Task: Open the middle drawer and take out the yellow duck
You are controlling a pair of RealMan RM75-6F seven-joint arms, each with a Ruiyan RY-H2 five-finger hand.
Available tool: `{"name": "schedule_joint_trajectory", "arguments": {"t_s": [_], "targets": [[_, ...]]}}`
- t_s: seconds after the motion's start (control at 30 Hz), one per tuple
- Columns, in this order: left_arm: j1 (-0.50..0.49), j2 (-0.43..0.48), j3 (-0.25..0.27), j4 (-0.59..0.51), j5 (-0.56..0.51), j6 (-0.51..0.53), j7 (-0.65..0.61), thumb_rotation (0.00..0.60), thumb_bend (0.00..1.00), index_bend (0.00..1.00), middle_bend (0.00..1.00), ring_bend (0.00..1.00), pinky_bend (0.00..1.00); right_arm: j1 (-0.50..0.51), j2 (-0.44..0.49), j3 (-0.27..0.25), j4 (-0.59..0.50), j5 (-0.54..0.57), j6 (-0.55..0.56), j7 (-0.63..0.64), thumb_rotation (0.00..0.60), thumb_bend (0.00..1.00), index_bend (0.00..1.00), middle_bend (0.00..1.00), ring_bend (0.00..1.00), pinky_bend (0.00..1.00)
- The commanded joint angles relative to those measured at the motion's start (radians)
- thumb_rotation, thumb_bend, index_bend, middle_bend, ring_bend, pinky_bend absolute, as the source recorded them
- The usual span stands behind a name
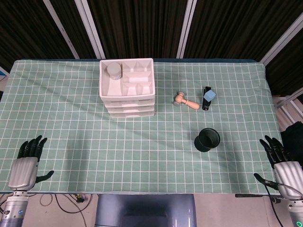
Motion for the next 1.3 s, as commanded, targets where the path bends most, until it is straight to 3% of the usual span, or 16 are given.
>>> {"name": "schedule_joint_trajectory", "arguments": {"t_s": [0.03, 0.67, 0.77, 0.87, 0.93, 1.0, 1.13, 1.3], "targets": [[0.0, 0.0, 0.0, -0.001, -0.001, -0.001, 0.001, 0.6, 0.0, 0.0, 0.0, 0.0, 0.0, 0.0, 0.0, 0.0, 0.0, 0.003, -0.002, 0.001, 0.6, 0.0, 0.0, 0.0, 0.0, 0.21], [-0.005, -0.002, -0.003, 0.0, 0.006, -0.002, -0.009, 0.6, 0.0, 0.0, 0.0, 0.0, 0.0, 0.003, -0.001, 0.004, 0.001, 0.027, -0.017, -0.006, 0.6, 0.0, 0.0, 0.0, 0.0, 0.21], [-0.012, -0.007, -0.012, -0.005, 0.005, -0.006, -0.016, 0.6, 0.05, 0.0, 0.01, 0.03, 0.11, 0.002, -0.002, 0.008, 0.001, 0.037, -0.019, -0.004, 0.6, 0.0, 0.0, 0.0, 0.0, 0.21], [-0.024, -0.024, -0.038, -0.01, 0.01, 0.004, -0.035, 0.6, 0.16, 0.0, 0.19, 0.26, 0.4, 0.003, 0.001, 0.012, -0.001, 0.048, -0.024, 0.004, 0.6, 0.0, 0.0, 0.0, 0.0, 0.21], [-0.039, -0.047, -0.066, -0.012, 0.009, 0.009, -0.048, 0.6, 0.24, 0.01, 0.47, 0.52, 0.63, 0.003, 0.002, 0.013, -0.002, 0.053, -0.026, 0.008, 0.6, 0.0, 0.0, 0.0, 0.0, 0.21], [-0.064, -0.073, -0.098, -0.019, -0.006, -0.005, -0.066, 0.6, 0.31, 0.02, 0.63, 0.67, 0.76, 0.003, 0.003, 0.014, -0.004, 0.057, -0.029, 0.013, 0.6, 0.0, 0.0, 0.0, 0.0, 0.21], [-0.129, -0.12, -0.162, -0.044, -0.078, -0.069, -0.049, 0.6, 0.41, 0.04, 0.81, 0.83, 0.9, 0.005, 0.004, 0.014, -0.008, 0.063, -0.037, 0.018, 0.6, 0.0, 0.0, 0.0, 0.0, 0.21], [-0.234, -0.202, -0.244, -0.074, -0.213, -0.169, 0.007, 0.6, 0.47, 0.06, 0.93, 0.94, 1.0, 0.008, 0.005, 0.016, -0.017, 0.075, -0.051, 0.027, 0.6, 0.0, 0.0, 0.0, 0.0, 0.21]]}}
